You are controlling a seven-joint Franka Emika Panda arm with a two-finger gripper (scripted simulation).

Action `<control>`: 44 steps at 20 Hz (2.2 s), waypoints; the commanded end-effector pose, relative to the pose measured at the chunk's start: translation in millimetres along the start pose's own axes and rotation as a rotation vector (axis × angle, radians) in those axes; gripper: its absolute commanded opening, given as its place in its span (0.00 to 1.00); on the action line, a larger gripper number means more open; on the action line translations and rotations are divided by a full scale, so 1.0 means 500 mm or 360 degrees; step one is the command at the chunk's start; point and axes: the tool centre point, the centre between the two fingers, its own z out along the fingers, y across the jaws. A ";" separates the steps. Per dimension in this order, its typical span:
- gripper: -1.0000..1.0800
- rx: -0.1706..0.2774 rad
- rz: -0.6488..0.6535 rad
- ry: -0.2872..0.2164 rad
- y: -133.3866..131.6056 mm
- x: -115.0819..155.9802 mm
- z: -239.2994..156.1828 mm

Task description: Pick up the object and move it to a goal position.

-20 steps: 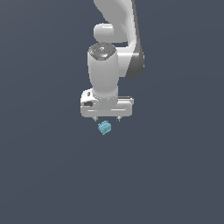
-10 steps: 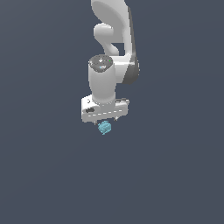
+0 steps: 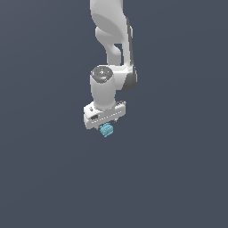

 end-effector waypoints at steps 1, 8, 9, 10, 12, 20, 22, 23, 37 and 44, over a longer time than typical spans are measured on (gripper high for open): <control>0.96 0.0002 -0.0078 -0.0004 -0.002 -0.010 0.015; 0.96 0.0007 -0.0208 -0.0012 -0.006 -0.027 0.042; 0.96 0.0007 -0.0218 -0.0013 -0.007 -0.029 0.043; 0.96 0.0007 -0.0225 -0.0013 -0.007 -0.030 0.045; 0.96 0.0008 -0.0234 -0.0014 -0.007 -0.031 0.047; 0.96 0.0008 -0.0230 -0.0014 -0.008 -0.031 0.070; 0.96 0.0008 -0.0231 -0.0014 -0.008 -0.032 0.089; 0.96 0.0008 -0.0232 -0.0014 -0.009 -0.033 0.100; 0.00 0.0008 -0.0236 -0.0014 -0.008 -0.032 0.147; 0.00 0.0006 -0.0234 -0.0013 -0.006 -0.033 0.145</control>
